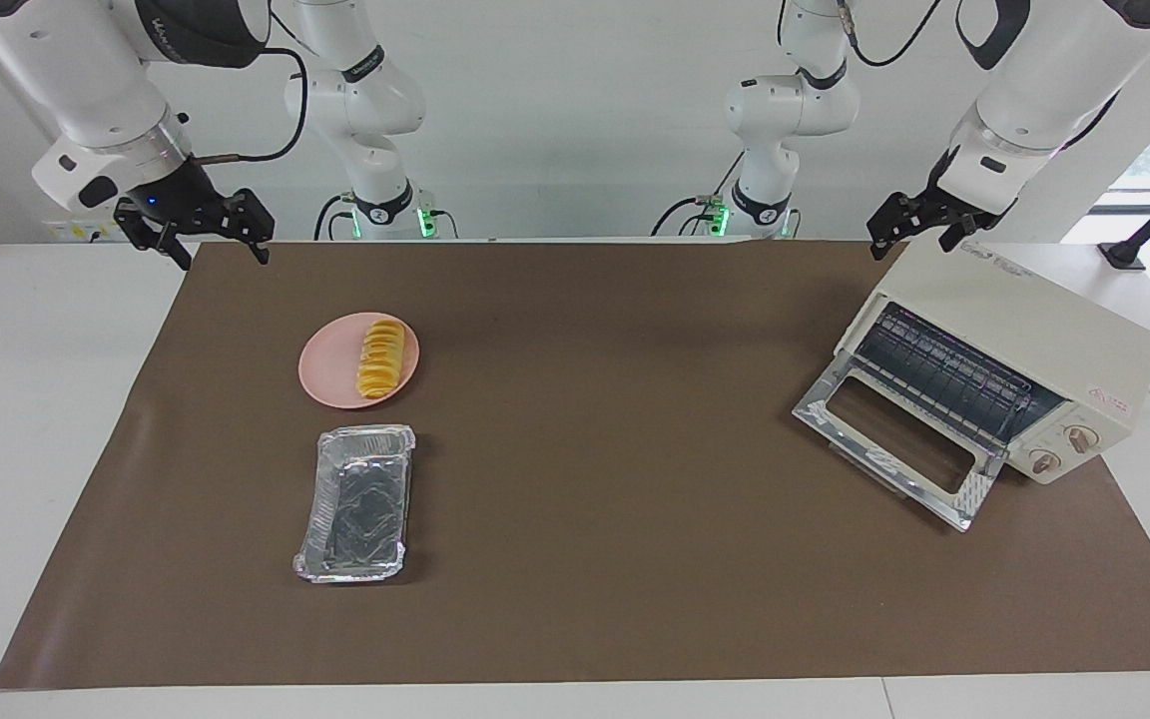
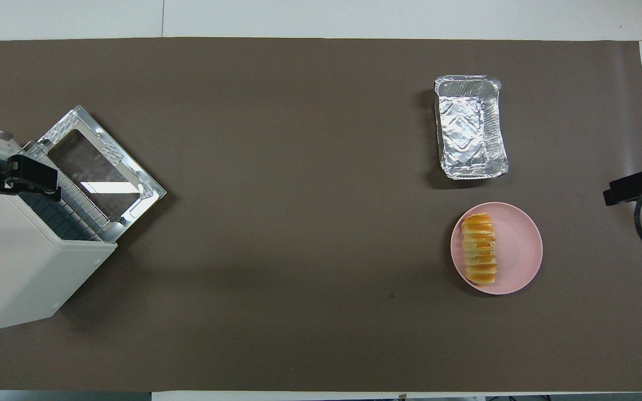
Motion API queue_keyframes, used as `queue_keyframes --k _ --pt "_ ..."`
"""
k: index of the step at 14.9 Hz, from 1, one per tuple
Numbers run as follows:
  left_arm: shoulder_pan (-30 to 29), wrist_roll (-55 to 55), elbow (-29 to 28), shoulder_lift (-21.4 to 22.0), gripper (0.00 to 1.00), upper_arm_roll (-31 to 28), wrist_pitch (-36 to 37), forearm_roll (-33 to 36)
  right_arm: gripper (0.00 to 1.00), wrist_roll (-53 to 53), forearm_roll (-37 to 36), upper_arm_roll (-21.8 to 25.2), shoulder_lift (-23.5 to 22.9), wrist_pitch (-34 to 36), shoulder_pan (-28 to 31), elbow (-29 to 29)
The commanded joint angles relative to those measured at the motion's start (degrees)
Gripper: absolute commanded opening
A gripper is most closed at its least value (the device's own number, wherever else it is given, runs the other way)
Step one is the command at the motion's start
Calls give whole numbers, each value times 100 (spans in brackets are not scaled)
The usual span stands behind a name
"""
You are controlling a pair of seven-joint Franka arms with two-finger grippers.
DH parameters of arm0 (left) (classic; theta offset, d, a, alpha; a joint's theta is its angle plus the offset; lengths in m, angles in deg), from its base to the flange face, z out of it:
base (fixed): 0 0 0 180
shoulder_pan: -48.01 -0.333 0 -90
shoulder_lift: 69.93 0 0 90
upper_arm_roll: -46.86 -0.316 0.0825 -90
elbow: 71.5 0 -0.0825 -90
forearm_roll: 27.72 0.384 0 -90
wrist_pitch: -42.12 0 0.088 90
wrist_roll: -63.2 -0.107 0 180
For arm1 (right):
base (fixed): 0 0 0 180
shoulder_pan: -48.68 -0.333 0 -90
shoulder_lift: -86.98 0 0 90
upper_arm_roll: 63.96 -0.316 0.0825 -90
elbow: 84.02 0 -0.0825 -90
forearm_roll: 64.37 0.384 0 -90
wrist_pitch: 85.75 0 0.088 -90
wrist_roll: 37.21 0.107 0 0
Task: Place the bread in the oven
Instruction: 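Reach the right gripper toward the bread slices on the pink plate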
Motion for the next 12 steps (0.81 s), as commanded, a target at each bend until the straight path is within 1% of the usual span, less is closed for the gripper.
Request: queue_keyframes --k 1,5,7,9,10,12 --pt "-44 -22 -218 180 100 -10 -106 -117 100 -125 14 -55 66 17 103 -114" --pt "-35 -22 -218 180 100 -10 -106 -117 100 -142 14 -55 92 34 104 -141" --pt "-44 -22 -218 180 100 -10 -106 -117 100 -151 5 -55 171 51 95 -298" --pt "-35 -22 -218 180 100 -10 -106 -117 100 -116 14 -63 364 -97 51 -719" --pt "-43 -22 -218 180 100 -10 -106 -117 100 -116 14 -81 504 -315 16 -1017" --pt "-44 -22 -218 180 100 -10 -106 -117 100 -28 66 -134 916 -1017 -72 -1929"
